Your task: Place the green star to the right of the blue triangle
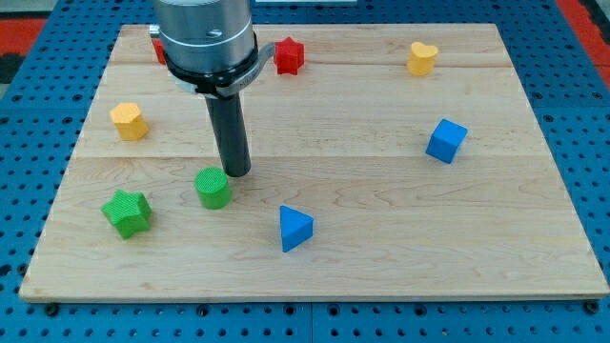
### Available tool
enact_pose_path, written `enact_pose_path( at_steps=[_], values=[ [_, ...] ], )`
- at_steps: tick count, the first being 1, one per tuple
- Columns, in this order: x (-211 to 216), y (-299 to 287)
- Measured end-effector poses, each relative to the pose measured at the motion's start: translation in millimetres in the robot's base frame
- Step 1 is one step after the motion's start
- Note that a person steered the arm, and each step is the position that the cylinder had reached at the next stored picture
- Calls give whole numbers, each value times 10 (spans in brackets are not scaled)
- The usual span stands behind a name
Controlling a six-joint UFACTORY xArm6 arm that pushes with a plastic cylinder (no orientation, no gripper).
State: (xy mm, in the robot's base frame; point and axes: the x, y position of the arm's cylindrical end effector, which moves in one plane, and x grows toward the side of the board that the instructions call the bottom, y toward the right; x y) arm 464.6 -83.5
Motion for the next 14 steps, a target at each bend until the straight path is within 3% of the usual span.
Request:
enact_pose_path(
  at_steps=[2, 3, 4, 5, 6, 7, 8, 10, 11, 12, 14],
  values=[
    [-19, 6],
    [-3, -814],
    [-168, -1113],
    [50, -1520],
    [542, -1244],
    [578, -1040],
    [656, -1542],
    [860, -570],
    [1070, -666],
    [1131, -287],
    [305, 387]
  ],
)
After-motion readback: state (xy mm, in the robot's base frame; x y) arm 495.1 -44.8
